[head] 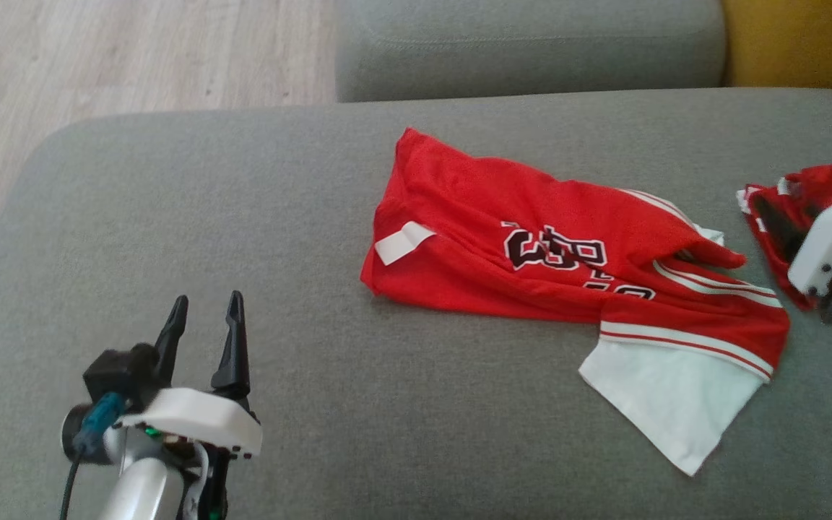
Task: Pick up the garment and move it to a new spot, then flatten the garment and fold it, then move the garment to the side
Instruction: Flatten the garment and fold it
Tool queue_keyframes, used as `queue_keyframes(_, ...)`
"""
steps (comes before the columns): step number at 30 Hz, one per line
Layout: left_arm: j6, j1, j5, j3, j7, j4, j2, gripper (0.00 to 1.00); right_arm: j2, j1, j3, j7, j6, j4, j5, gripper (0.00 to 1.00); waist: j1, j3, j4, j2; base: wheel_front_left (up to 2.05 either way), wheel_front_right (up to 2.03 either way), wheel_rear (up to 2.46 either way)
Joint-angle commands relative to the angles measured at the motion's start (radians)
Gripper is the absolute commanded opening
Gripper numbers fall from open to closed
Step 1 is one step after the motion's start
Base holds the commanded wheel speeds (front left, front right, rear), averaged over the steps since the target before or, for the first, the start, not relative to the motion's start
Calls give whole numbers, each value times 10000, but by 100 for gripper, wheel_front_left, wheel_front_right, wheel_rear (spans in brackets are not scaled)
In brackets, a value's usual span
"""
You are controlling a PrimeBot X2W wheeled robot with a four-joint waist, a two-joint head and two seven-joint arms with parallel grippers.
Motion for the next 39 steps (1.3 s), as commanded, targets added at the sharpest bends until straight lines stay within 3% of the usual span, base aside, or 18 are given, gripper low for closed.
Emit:
queue_keyframes(1,72,-249,-47,397,10,-352,213,100,-28,20,138,-411,-7,-748,143,100,0,-142,-165,0,0,0,0)
queue_keyframes(8,225,-7,-135,552,-107,-725,184,100,617,1922,368,-4331,-7,-4071,-100,100,0,-295,-395,0,0,0,0)
queue_keyframes(15,200,251,-157,585,-255,-848,-23,100,1237,3898,781,-7556,-7,-4647,-1520,100,0,-280,-475,0,0,0,0)
queue_keyframes(20,103,341,-95,645,-307,-840,-104,100,1729,4548,792,-8631,-7,-4513,-2121,100,0,-251,-525,0,0,0,0)
queue_keyframes(27,-153,30,-33,568,-204,-749,4,100,1733,4332,687,-8814,-7,-4647,-2213,100,0,-170,-689,0,0,0,0)
queue_keyframes(30,-414,-660,-195,418,826,-522,207,100,1798,4202,667,-8845,-7,-4680,-2171,100,0,-35,-835,0,0,0,0)
queue_keyframes(39,-2022,-4771,-1306,-215,6193,864,1384,100,2209,3616,743,-8938,-7,-4858,-2168,100,0,975,-1858,0,0,0,0)
